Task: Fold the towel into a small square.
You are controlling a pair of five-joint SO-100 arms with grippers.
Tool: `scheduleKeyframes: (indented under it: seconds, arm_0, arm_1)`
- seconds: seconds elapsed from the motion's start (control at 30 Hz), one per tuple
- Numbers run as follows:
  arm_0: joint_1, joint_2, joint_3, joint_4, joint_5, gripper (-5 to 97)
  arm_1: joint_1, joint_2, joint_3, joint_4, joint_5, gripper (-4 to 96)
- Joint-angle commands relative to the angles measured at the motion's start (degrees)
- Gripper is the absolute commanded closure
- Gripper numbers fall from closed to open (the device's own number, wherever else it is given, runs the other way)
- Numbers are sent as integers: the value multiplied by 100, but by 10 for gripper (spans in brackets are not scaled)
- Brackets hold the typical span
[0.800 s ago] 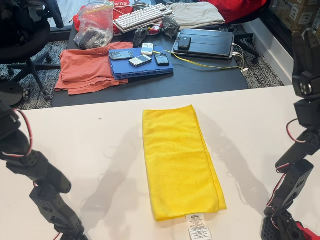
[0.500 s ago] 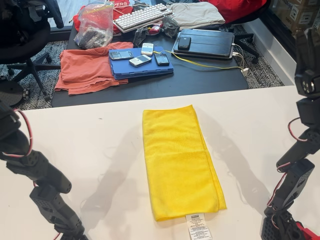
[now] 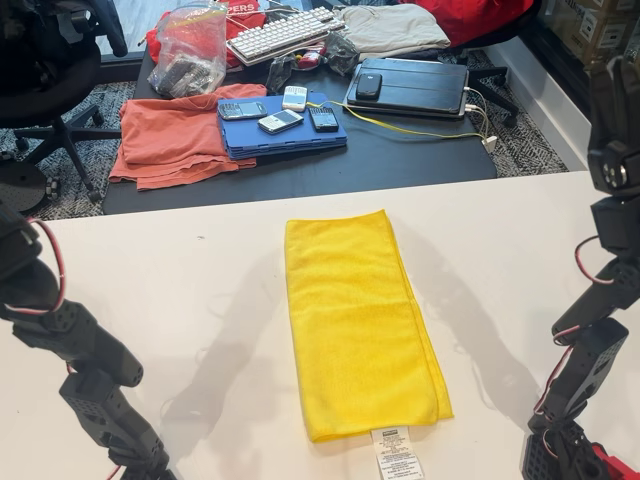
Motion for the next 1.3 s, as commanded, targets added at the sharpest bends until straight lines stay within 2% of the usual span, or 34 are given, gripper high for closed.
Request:
scheduleKeyframes:
  seconds: [0.0, 1.27]
  arm_0:
    - [44, 0, 0, -9, 9, 724]
    - [44, 0, 0, -9, 9, 724]
  arm_1:
    - [0, 9, 18, 0, 9, 698]
    - [26, -246, 26, 9, 0, 699]
